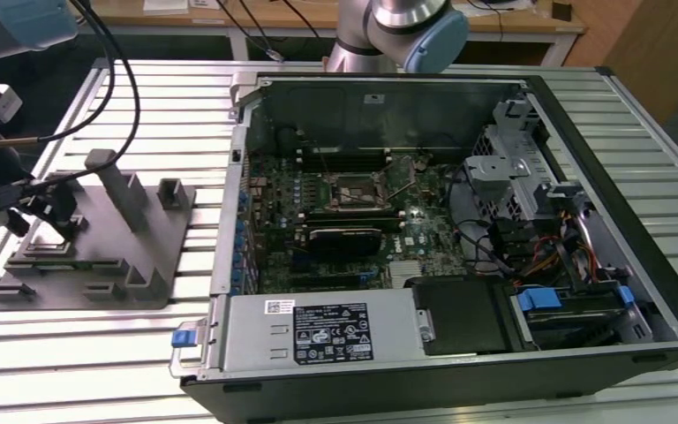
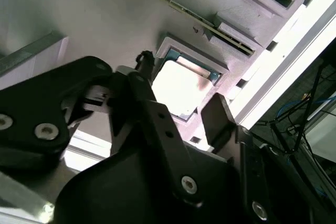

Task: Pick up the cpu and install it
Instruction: 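Pick up the cpu and move it towards the insertion slot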

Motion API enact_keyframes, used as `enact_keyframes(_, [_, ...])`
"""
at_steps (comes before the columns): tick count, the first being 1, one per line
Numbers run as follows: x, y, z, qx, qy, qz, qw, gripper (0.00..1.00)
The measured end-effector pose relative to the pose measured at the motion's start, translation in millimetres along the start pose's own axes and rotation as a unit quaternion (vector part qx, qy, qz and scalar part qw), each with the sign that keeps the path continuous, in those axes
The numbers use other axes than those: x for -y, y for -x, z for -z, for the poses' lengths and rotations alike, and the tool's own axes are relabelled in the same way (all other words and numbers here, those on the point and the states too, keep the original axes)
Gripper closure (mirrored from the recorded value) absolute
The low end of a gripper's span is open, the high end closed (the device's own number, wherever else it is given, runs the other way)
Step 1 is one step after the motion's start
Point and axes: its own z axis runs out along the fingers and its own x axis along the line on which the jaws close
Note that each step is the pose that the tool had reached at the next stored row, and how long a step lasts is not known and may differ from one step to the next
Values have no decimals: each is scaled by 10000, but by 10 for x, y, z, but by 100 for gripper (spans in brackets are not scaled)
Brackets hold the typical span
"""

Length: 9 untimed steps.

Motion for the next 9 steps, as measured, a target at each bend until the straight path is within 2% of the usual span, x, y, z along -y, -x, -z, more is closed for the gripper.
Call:
enact_keyframes(1, [0, 0, -2, 0, 0, 0, 10000, 35])
enact_keyframes(9, [5, -24, -94, 3, 23, 0, 10000, 35])
